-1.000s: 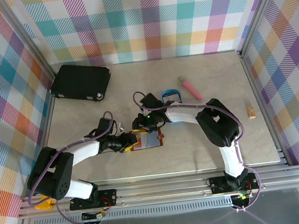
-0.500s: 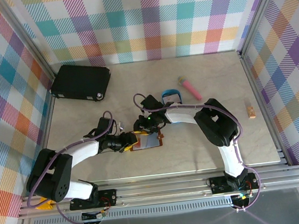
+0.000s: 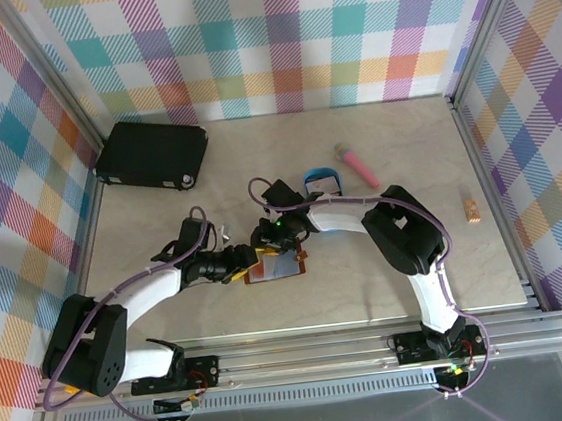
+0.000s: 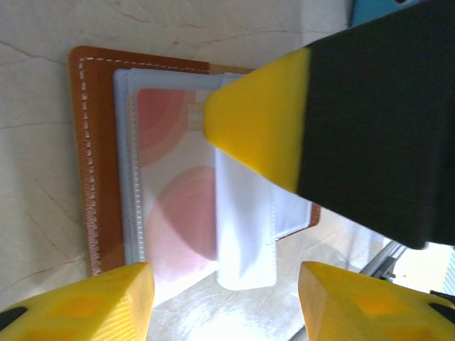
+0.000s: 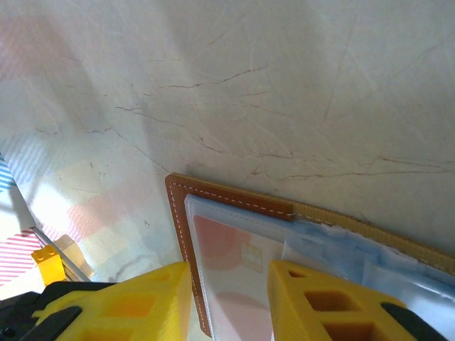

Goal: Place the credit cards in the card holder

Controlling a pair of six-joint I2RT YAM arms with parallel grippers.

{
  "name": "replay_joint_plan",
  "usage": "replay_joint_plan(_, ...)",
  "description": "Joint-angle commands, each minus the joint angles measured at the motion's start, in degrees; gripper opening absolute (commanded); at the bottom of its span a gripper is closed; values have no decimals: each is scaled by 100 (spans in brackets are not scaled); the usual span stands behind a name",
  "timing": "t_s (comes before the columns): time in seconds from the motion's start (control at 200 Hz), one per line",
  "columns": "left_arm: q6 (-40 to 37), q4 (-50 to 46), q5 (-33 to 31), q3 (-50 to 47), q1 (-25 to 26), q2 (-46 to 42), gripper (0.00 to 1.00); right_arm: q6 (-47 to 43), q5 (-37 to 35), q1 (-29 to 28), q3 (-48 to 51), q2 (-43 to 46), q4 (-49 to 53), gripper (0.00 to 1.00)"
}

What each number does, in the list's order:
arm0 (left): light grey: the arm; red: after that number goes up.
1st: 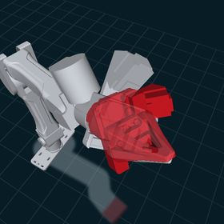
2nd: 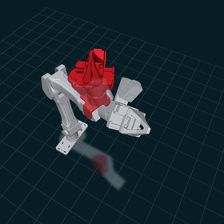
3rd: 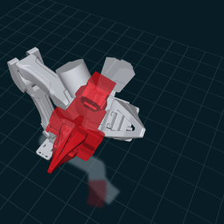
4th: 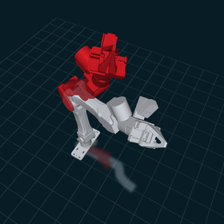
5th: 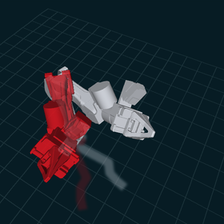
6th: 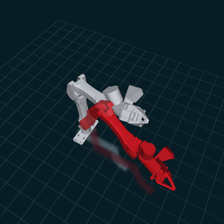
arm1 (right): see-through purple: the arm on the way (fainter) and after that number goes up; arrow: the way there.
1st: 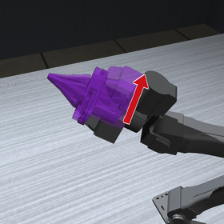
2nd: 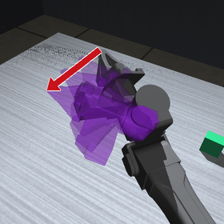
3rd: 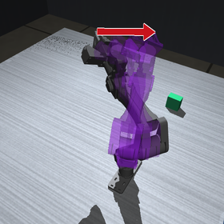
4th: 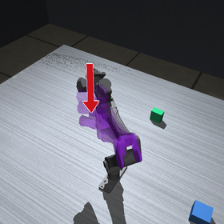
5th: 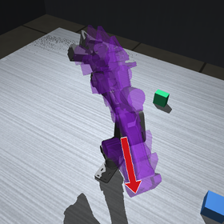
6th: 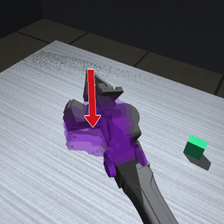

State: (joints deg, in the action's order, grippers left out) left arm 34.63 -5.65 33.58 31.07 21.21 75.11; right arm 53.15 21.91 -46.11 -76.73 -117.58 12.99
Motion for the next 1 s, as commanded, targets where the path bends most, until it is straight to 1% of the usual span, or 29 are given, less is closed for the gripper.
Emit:
replay_joint_plan(0.0, 489, 431, 309, -94, 19, -242, 55, -76, -64, -52, -176, -150, 224, 34)
replay_joint_plan(0.14, 1006, 979, 333, -216, 168, -291, 54, -76, -73, -55, -176, -160, 246, 34)
replay_joint_plan(0.335, 1314, 1560, 327, -243, 471, -18, 54, -76, -81, -56, -185, -160, 263, 34)
replay_joint_plan(0.55, 1353, 1589, 151, -206, 728, 10, 55, -81, -73, -65, -230, -178, 294, 34)
replay_joint_plan(0.805, 1432, 1883, 97, -229, 997, 365, 56, -93, -101, -57, -267, -170, 340, 34)
replay_joint_plan(0.995, 1220, 1538, -82, -47, 1170, 235, 59, -89, -117, -57, -275, -169, 370, 34)
